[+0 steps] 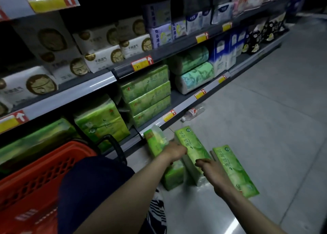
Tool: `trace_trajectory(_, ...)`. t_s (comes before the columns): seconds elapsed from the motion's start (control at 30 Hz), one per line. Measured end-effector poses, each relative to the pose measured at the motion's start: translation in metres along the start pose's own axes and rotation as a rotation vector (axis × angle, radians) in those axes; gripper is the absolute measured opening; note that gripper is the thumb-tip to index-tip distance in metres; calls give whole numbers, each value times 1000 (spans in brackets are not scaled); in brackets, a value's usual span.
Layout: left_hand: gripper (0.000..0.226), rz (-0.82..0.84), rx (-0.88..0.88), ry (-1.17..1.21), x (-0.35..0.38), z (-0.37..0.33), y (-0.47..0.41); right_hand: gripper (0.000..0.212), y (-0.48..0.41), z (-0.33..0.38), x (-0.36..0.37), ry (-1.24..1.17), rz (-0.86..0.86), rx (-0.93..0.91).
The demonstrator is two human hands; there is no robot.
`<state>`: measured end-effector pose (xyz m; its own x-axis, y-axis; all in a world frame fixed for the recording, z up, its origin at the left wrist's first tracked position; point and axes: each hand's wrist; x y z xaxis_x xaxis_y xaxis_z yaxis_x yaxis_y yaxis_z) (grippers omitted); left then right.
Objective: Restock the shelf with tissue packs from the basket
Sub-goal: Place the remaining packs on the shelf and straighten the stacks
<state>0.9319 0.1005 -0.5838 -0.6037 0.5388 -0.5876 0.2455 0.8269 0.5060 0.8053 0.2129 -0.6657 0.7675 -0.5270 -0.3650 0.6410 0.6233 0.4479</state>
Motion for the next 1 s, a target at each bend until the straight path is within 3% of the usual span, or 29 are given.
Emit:
trace_trajectory(0.1,49,47,85,-249,15,8,-2,44,-14,-22,15,150,-20,-27)
trace_trajectory(0.23,58,162,100,-489,21,19,-3,74,-36,-36,29,503,-66,-156)
trace_trajectory(0.4,61,177,105,-499,30,25,-15,92,-75,-33,30,800,-52,-203)
trace_trajectory(0.67,68,195,40,-444,44,26,-40,135,-117,-24,52,818,29,-61)
trace_trajectory(0.73,61,193,41,-459,48,22,-42,139,-120,-24,59,820,26,-50)
trace_trajectory(0.83,47,198,41,-438,51,18,-45,121,-117,-22,60,842,1,-74)
trace_trajectory(1.0,53,181,15,-380,48,13,-44,123,-103,-14,47,799,-3,-93)
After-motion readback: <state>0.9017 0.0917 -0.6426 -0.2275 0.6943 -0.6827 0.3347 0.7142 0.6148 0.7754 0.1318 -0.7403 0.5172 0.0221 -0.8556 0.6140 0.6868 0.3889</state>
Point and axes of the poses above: each hand's wrist, its own y-axis away from the middle knuckle, its own x-axis out of the palm, z = x × y, and after that the axes turned 10 degrees about -z, right-handed
